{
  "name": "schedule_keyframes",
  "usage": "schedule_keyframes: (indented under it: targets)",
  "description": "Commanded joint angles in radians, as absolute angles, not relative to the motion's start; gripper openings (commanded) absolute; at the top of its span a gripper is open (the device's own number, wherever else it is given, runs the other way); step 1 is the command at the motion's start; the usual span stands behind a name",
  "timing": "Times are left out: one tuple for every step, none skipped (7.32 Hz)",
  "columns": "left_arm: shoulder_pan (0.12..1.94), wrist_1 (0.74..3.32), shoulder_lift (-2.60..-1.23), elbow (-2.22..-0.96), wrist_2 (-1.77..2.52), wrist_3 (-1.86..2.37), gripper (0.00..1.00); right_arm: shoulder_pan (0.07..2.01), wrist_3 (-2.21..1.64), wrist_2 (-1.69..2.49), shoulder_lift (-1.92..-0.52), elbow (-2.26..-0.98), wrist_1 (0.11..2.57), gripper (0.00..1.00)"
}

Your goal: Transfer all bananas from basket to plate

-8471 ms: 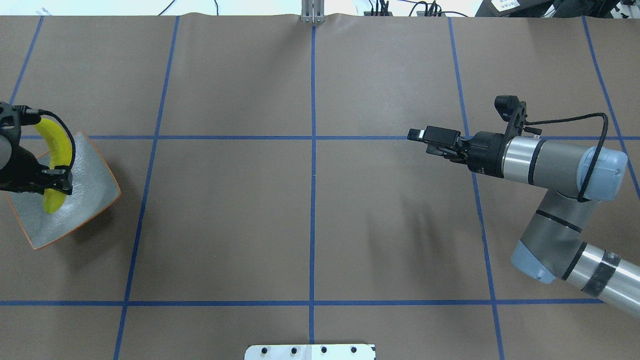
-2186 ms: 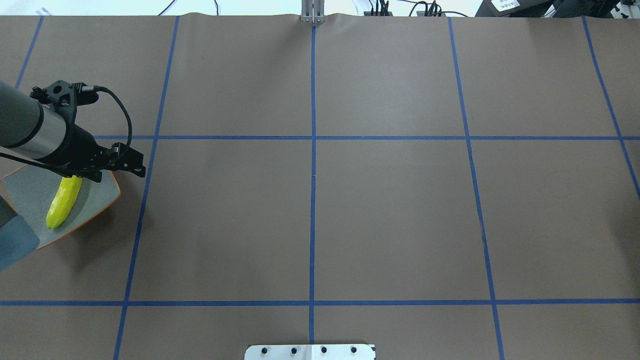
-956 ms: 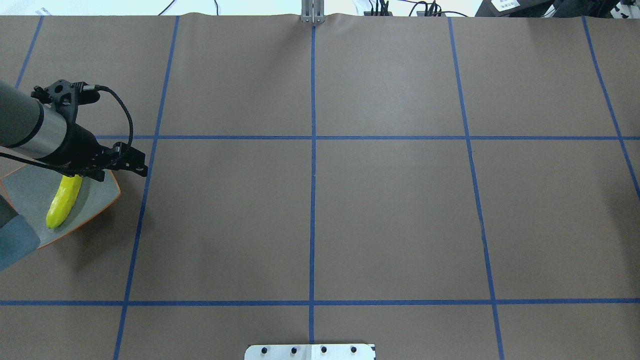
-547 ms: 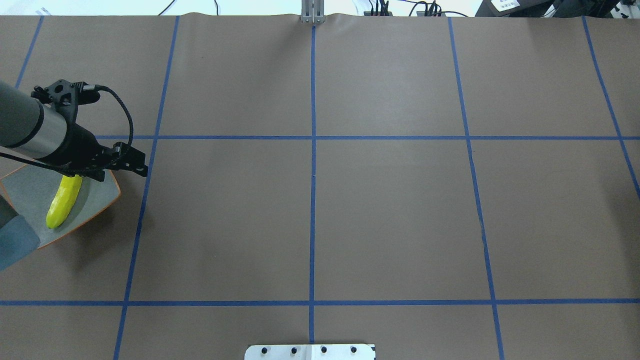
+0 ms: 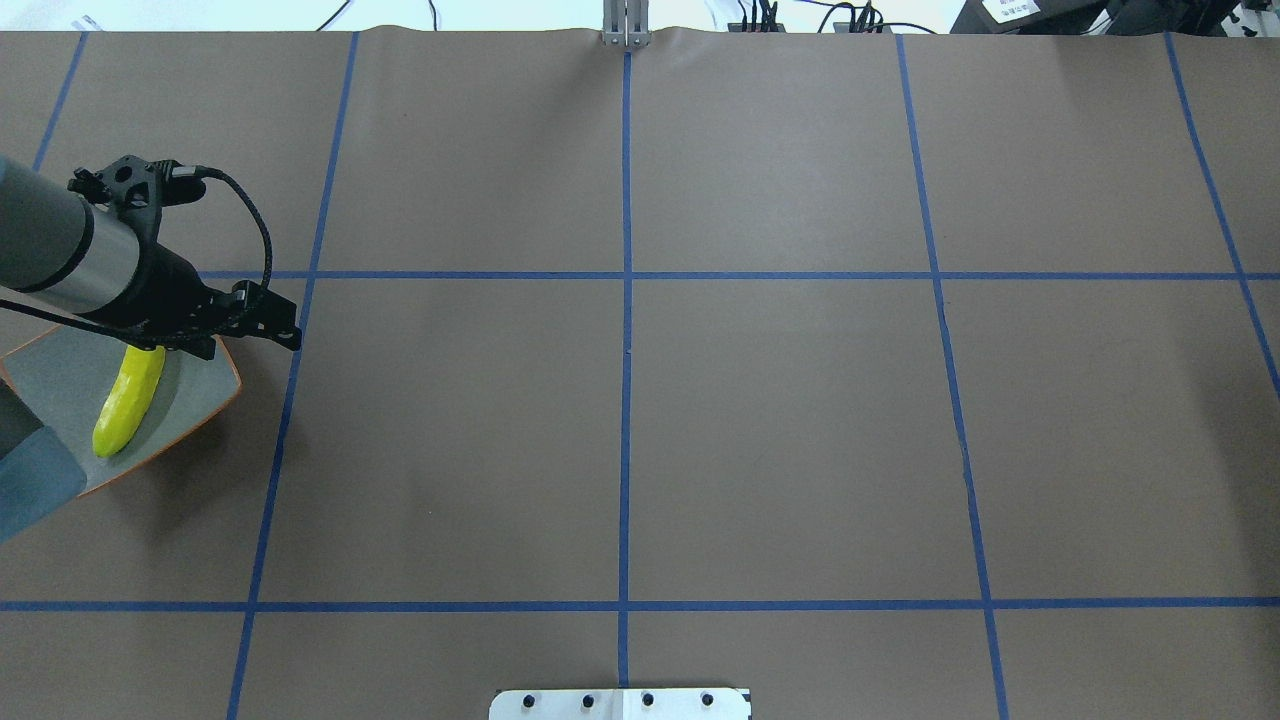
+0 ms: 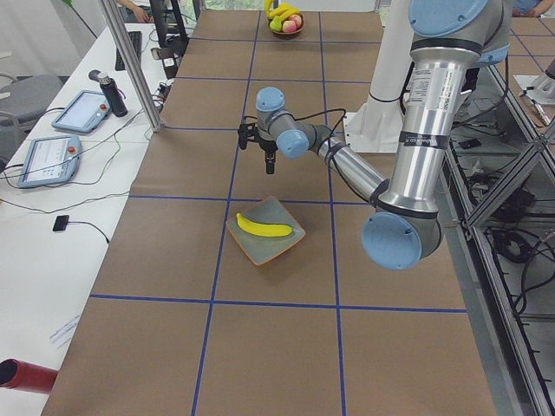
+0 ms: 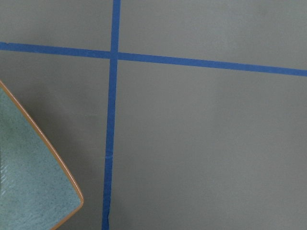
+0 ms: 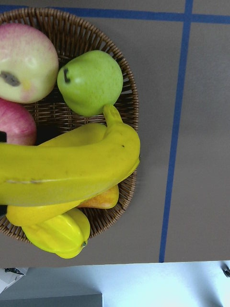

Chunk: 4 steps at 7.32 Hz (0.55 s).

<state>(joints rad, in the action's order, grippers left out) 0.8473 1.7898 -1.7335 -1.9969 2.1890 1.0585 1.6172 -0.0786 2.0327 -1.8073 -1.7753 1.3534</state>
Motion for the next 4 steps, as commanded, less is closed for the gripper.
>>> schedule_keyframes:
  targets:
    - [0.847, 1.790, -1.747, -1.991, 2.189, 1.058, 1.00, 1.618, -0.193, 2.107, -1.774, -1.816, 1.351, 0.00]
    - [0.847, 1.789, -1.759, -1.980, 2.189, 1.058, 1.00, 1.617, -0.303, 2.164, -1.731, -1.819, 1.350, 0.00]
    - [0.847, 1.789, -1.781, -1.971, 2.189, 1.058, 1.00, 1.614, -0.372, 2.243, -1.691, -1.819, 1.350, 0.00]
    - [0.847, 1.789, -1.813, -1.953, 2.189, 1.090, 1.00, 1.599, -0.490, 2.326, -1.639, -1.819, 1.348, 0.00]
